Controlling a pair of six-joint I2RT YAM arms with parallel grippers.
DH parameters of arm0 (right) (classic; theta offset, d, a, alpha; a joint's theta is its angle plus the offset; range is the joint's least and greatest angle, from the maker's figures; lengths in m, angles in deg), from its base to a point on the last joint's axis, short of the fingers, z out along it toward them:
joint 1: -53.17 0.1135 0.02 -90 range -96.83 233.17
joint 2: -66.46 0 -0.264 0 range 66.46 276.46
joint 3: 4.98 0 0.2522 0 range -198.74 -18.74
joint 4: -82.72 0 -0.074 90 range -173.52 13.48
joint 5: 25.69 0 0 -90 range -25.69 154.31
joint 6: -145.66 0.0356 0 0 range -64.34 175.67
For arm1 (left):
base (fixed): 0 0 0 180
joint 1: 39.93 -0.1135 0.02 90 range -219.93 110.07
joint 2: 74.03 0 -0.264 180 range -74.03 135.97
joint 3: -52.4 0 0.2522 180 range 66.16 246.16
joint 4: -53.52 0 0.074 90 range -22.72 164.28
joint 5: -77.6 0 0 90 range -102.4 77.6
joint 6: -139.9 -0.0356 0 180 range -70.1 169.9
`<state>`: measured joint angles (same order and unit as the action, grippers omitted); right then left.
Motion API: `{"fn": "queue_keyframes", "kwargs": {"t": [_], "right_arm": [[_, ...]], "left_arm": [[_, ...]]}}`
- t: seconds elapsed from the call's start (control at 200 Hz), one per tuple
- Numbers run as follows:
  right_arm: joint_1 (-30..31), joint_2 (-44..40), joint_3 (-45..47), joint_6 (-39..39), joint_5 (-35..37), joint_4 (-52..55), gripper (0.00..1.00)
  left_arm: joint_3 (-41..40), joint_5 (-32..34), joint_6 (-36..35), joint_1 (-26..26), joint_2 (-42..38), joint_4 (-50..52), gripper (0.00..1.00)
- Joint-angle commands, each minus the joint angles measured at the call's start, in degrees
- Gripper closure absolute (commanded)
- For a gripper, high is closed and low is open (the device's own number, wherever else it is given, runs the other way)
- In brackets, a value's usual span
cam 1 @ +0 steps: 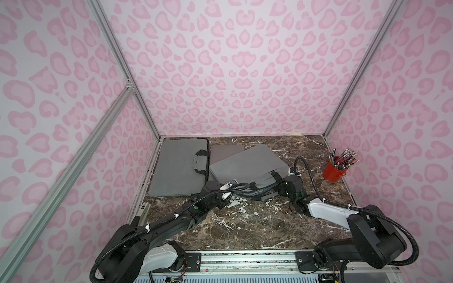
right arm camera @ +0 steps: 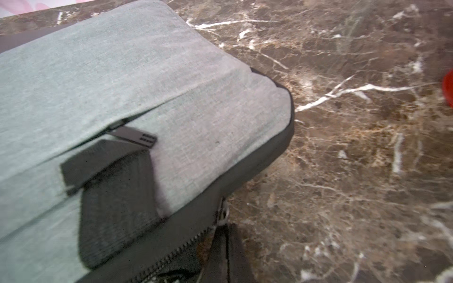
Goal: Open the zippered laptop bag and take out the laptop
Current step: Unzip the zipper on the zippered laptop bag, then open the zippered laptop bag at the center of the board.
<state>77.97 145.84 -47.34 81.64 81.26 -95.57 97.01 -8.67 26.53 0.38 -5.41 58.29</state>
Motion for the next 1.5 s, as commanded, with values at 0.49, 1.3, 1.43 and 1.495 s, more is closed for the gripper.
{"fn": "queue_keyframes", "kwargs": {"t": [0.49,1.3,1.43,1.495], "right_arm": [[1.7,-1.7,0.6,0.0,4.3,0.6,1.00],[2.4,-2.4,0.8,1.1,3.9,0.9,1.00],[2.4,-2.8,0.9,1.4,4.6,1.3,1.00],[2.4,-3.2,0.9,1.4,5.0,1.6,1.00]], "left_arm": [[15.3,3.2,-0.6,15.3,25.6,-13.1,0.17],[28.5,3.2,1.9,15.6,41.6,-16.3,0.69],[28.5,4.6,2.2,15.5,41.3,-16.7,0.84],[27.8,5.4,1.9,15.5,40.5,-16.7,0.93]]}}
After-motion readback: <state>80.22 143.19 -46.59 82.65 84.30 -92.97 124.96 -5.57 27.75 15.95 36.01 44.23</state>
